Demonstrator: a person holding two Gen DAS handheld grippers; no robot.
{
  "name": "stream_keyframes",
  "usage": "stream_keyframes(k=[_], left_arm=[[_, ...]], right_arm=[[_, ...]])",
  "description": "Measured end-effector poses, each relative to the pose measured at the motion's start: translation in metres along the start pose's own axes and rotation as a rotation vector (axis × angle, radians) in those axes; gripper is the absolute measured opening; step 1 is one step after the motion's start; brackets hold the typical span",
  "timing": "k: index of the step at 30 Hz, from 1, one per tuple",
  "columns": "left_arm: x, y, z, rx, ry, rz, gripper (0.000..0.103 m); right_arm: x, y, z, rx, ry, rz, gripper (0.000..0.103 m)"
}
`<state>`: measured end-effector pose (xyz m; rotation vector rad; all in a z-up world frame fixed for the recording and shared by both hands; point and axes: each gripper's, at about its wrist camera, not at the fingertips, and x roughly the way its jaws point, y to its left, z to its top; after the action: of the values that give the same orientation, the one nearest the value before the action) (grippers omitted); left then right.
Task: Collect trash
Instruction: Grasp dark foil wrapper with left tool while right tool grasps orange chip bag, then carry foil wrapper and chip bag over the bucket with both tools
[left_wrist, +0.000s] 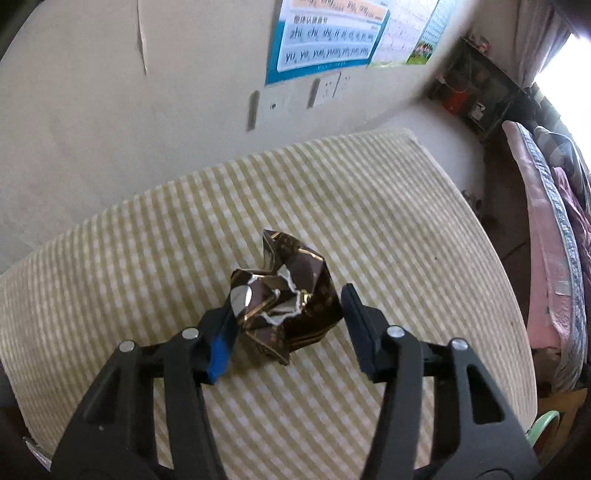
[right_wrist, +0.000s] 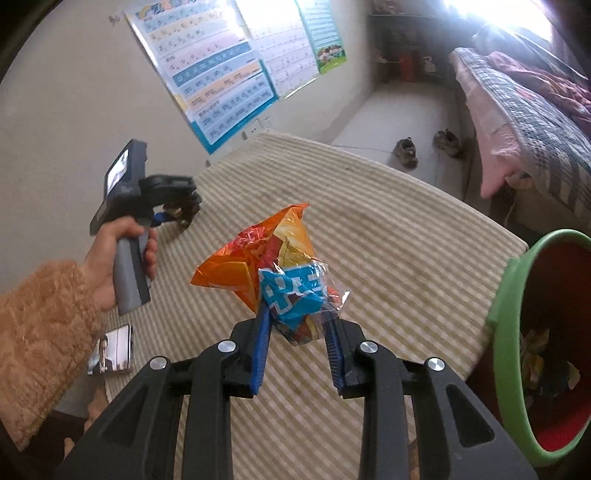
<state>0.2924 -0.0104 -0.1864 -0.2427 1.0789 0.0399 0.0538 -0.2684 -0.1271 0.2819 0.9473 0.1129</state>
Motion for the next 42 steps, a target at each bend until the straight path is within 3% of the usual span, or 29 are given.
stream_keyframes(k=[7, 13, 19, 23, 31, 42], left_arm=[[-0.063, 0.006, -0.043, 0.059, -0.071, -0.034, 0.05], [-0.128, -0.003, -0.103, 0.197, -0.143, -0.046, 0.051], [-0.165, -0.005, -0.144, 0.204, -0.139, -0.096, 0.051], [-0.17, -0.008, -0.162, 0.2, -0.112, -0.125, 0.051], [-0.189, -0.031, -0.174, 0.258, -0.135, -0.155, 0.051], [-0.206, -0.064, -0.184, 0.353, -0.172, -0.173, 0.051]], right_arm=[[-0.01, 0.003, -0.003, -0.017, -0.039, -0.006, 0.027], [-0.016, 0.004, -0.013, -0.007, -0.041, -0.006, 0.027], [-0.027, 0.009, -0.017, -0.011, -0.059, -0.009, 0.027], [-0.037, 0.015, -0.022, -0.023, -0.07, -0.003, 0.028], [-0.056, 0.011, -0.028, -0.022, -0.096, -0.014, 0.027], [-0.082, -0.023, -0.037, 0.043, -0.124, -0.069, 0.028]])
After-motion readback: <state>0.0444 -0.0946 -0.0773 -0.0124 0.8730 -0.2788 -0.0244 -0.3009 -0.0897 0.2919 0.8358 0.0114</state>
